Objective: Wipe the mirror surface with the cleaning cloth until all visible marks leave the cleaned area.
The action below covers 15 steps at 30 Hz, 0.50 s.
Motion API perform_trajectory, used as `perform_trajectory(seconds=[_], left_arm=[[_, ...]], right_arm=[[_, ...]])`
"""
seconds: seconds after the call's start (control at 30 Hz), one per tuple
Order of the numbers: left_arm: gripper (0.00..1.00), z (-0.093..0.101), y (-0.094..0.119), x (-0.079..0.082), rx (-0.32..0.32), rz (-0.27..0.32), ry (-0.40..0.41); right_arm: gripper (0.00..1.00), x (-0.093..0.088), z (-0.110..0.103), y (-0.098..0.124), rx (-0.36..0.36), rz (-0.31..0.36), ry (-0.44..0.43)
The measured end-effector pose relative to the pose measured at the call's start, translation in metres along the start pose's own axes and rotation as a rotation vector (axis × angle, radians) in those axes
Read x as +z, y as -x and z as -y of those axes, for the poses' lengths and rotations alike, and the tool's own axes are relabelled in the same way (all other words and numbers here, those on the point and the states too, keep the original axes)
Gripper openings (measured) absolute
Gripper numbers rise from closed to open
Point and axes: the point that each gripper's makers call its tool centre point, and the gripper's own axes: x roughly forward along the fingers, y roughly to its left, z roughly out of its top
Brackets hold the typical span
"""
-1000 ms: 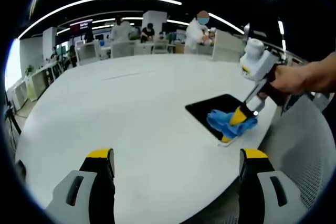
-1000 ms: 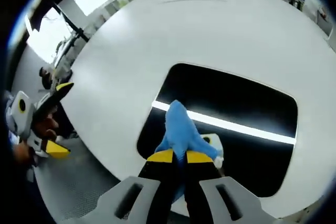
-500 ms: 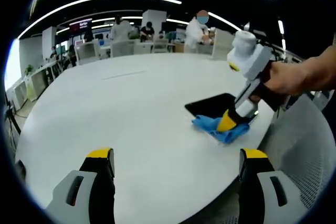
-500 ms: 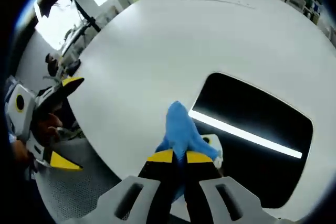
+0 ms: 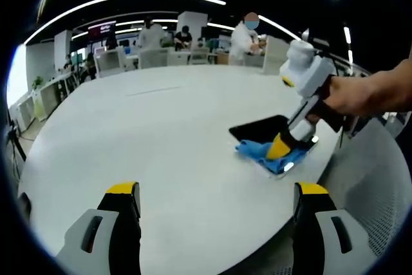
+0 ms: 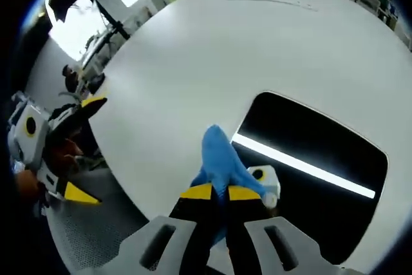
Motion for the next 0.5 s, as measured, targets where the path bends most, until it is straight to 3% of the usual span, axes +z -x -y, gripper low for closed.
perform_trajectory(seconds=[0.5], left_arm=[[0.99,-0.003,0.001,-0.001,0.010,0.000,0.007]], right_arm=[[0.00,0.057,0.036,-0.012,-0.038,0.013,0.051]])
